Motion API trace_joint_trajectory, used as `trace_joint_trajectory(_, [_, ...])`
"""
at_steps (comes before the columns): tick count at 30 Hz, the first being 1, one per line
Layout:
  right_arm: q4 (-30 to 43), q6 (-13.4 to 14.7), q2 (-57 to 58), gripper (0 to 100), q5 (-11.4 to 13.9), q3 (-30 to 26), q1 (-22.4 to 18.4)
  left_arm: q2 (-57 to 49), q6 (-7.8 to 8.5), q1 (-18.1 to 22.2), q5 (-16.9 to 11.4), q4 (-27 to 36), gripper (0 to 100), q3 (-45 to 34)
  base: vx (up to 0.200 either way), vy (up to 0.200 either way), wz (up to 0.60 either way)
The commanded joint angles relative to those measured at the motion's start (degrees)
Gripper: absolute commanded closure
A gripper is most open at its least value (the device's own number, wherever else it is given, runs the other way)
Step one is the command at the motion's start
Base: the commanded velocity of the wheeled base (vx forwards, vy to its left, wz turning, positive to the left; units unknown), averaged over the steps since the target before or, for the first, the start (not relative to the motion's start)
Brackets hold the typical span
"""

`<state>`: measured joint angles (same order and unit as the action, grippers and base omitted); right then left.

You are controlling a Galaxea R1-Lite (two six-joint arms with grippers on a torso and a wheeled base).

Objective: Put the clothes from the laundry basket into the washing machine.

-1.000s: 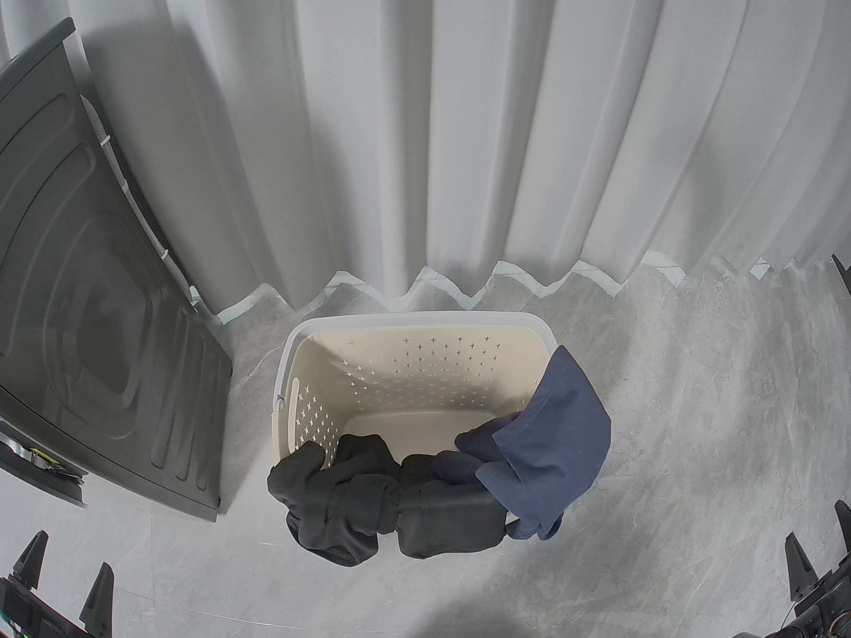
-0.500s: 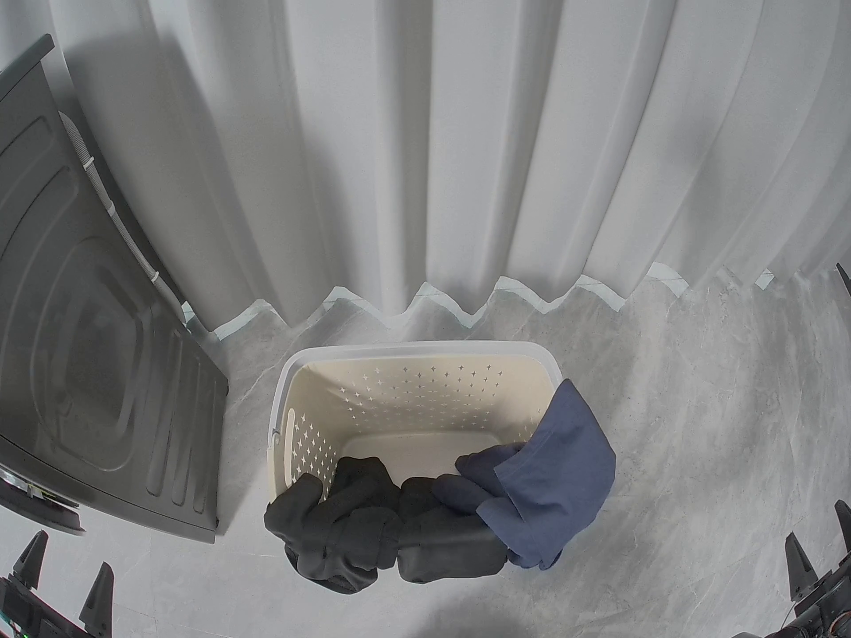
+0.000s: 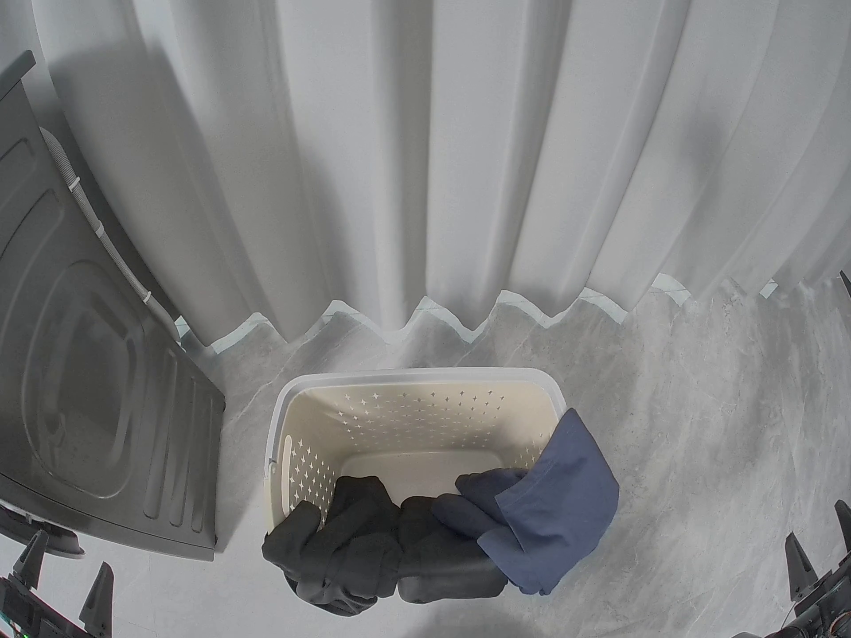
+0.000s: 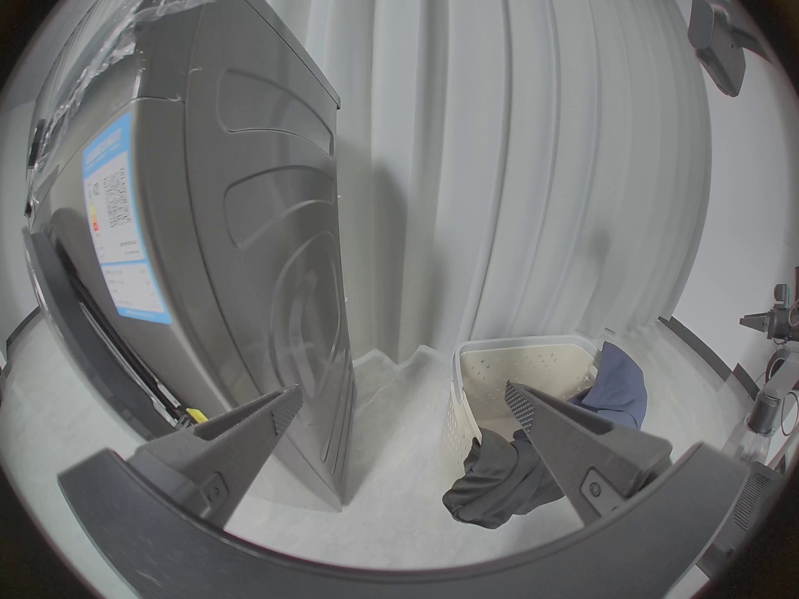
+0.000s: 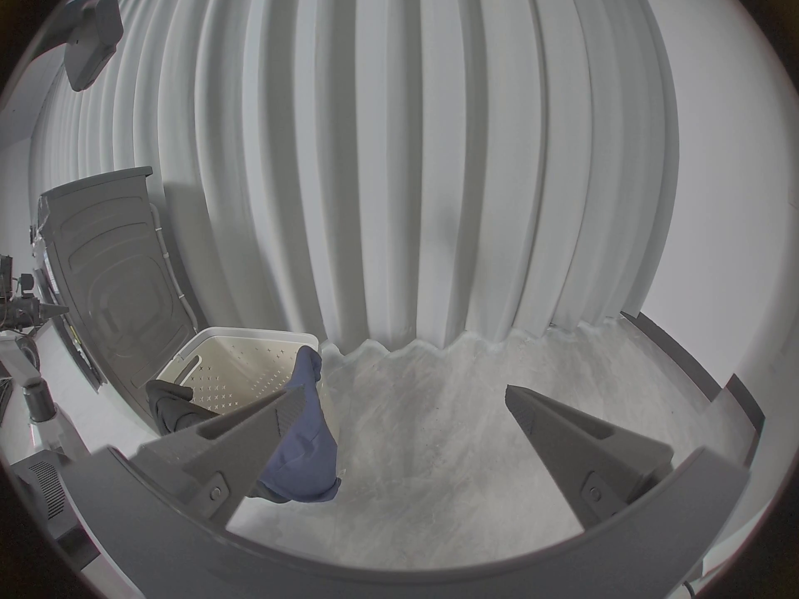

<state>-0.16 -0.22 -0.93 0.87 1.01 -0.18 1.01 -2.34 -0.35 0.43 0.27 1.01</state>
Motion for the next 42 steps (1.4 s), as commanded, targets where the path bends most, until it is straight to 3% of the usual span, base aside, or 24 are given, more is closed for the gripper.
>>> trace_joint_trajectory(1, [-0.02,-0.04,0.66,0,0.01,-1.01,0.01,-0.84,-0.03,0.0,0.01,0.0,0,-0.84,0.0,0.0,0.0])
trace_joint_trajectory(35, [-0.02,-0.04,0.66,0,0.01,-1.01,0.01,-0.84,-0.03,0.0,0.01,0.0,0,-0.84,0.035,0.0,0.0])
trace_joint_trajectory(42, [-0.02,-0.04,0.66,0,0.01,-1.01,0.01,-0.84,-0.03,0.0,0.01,0.0,0,-0.84,0.171,0.0,0.0])
